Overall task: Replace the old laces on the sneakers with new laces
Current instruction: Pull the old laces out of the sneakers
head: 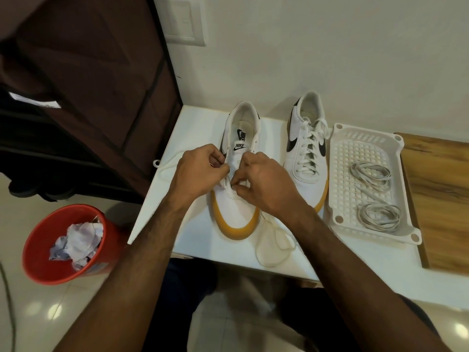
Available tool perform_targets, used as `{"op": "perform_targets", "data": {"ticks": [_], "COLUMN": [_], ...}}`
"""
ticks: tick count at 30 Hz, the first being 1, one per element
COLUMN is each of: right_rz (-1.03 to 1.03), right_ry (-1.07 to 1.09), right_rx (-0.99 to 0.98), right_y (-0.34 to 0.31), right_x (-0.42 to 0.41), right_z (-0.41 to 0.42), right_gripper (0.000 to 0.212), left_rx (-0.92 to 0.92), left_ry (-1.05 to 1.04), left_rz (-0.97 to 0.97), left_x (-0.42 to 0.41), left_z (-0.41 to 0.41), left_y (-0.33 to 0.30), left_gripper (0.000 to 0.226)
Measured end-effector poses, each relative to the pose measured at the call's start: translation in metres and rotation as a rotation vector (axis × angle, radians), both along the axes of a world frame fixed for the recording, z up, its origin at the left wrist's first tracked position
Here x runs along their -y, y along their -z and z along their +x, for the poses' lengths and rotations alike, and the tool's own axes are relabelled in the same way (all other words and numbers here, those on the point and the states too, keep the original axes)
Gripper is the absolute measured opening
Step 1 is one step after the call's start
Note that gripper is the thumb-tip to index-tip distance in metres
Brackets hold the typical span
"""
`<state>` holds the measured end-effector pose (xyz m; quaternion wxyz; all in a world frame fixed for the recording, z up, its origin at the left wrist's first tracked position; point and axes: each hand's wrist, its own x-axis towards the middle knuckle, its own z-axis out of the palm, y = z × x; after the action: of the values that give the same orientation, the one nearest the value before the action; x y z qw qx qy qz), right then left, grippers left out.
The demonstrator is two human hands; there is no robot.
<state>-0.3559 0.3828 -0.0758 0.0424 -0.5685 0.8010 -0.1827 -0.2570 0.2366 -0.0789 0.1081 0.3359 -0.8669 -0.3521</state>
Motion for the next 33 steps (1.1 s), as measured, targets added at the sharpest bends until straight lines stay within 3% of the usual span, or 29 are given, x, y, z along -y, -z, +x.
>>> {"op": "perform_targets", "data": {"ticks": [4,7,12,15,17,20,22,26,30,33], "right_rz": [-0.009,-0.051,-0.138,-0.103,-0.141,-0.100,-0.027,-0.018,-0.150,-0.246], "right_ry": [0.083,0.127,0.236,0.242,0.184,0.045,-0.005,0.041,0.202,0.295], "right_rx": [-0.111,-0.057,0.469,0.603,0.548,0.327,0.176,0.104,0.344,0.680], "right_y": [0.007,0.007,0.002,0.000,-0.002,0.001,0.005,0.010,0.011,0.007], "right_x": [0.005,0.000,-0.013,-0.017,-0.015,-0.012,-0.009,-0.002,0.001,-0.005], "right_z": [0.006,0.005,-0.010,-0.015,-0.012,-0.009,-0.008,-0.005,0.000,-0.003], "right_gripper": [0.011,0.014,0.009,0.007,0.005,0.021,0.019,0.008,0.014,0.012], "left_rx": [0.003,0.020,0.014,0.003,-0.010,-0.018,-0.017,0.000,0.004,0.016], "left_ry": [0.021,0.045,0.051,0.048,0.040,0.030,0.027,0.031,0.047,0.056], "left_rz": [0.020,0.016,0.028,0.040,0.056,0.079,0.082,0.070,0.052,0.042], "left_x": [0.002,0.004,0.006,0.004,0.005,0.006,0.006,0.006,0.007,0.008], "left_z": [0.002,0.002,0.002,0.002,0.002,0.003,0.002,0.002,0.003,0.003], "left_y": [0.000,-0.001,0.001,0.002,0.002,0.003,0.002,0.002,0.002,0.000], "left_gripper": [0.016,0.017,0.019,0.021,0.020,0.020,0.022,0.022,0.017,0.017]}}
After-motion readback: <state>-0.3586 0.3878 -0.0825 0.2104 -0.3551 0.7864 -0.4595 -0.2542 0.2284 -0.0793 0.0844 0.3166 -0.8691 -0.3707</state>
